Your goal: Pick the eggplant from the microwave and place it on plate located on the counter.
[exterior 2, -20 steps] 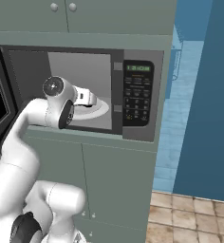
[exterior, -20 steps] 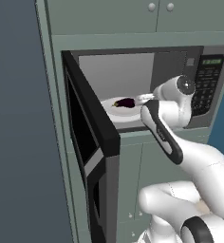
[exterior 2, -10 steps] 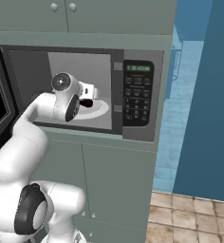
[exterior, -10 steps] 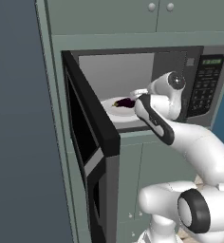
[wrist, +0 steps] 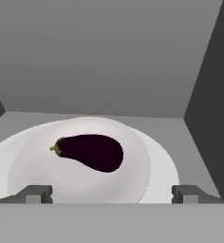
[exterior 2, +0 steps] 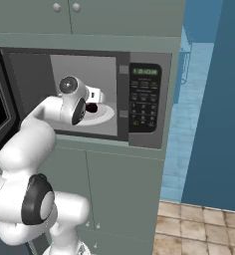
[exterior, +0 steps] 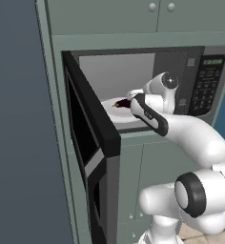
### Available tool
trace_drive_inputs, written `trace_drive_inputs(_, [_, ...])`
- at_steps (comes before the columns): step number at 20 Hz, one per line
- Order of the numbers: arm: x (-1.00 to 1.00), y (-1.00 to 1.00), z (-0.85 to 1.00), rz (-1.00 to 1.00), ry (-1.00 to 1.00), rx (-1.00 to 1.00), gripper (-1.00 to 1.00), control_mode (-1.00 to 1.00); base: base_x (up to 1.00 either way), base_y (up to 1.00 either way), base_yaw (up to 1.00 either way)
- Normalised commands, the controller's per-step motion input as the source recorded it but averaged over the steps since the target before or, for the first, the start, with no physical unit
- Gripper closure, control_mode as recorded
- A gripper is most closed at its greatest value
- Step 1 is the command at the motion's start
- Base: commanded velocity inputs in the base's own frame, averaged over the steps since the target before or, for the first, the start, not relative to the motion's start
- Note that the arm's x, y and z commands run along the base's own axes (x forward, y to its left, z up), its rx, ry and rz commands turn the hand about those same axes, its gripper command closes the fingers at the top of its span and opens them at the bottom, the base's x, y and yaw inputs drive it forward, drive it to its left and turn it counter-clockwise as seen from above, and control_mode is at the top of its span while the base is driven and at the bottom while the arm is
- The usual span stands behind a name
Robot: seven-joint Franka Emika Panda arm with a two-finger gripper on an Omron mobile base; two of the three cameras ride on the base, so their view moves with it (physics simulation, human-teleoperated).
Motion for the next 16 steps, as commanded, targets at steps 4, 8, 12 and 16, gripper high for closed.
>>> trace_drive_inputs(4, [0.01,0.00,-0.06,0.01,0.00,0.00,-1.00,-1.00,0.00,0.00,0.00])
trace_drive_inputs(8, [0.00,0.00,0.00,0.06,0.04,0.00,-1.00,-1.00,0.00,0.00,0.00])
trace_drive_inputs(12, [0.07,0.00,0.00,0.07,0.05,0.00,-1.00,-1.00,0.00,0.00,0.00])
trace_drive_inputs(16, [0.15,0.00,0.00,0.11,0.05,0.00,-1.00,-1.00,0.00,0.00,0.00])
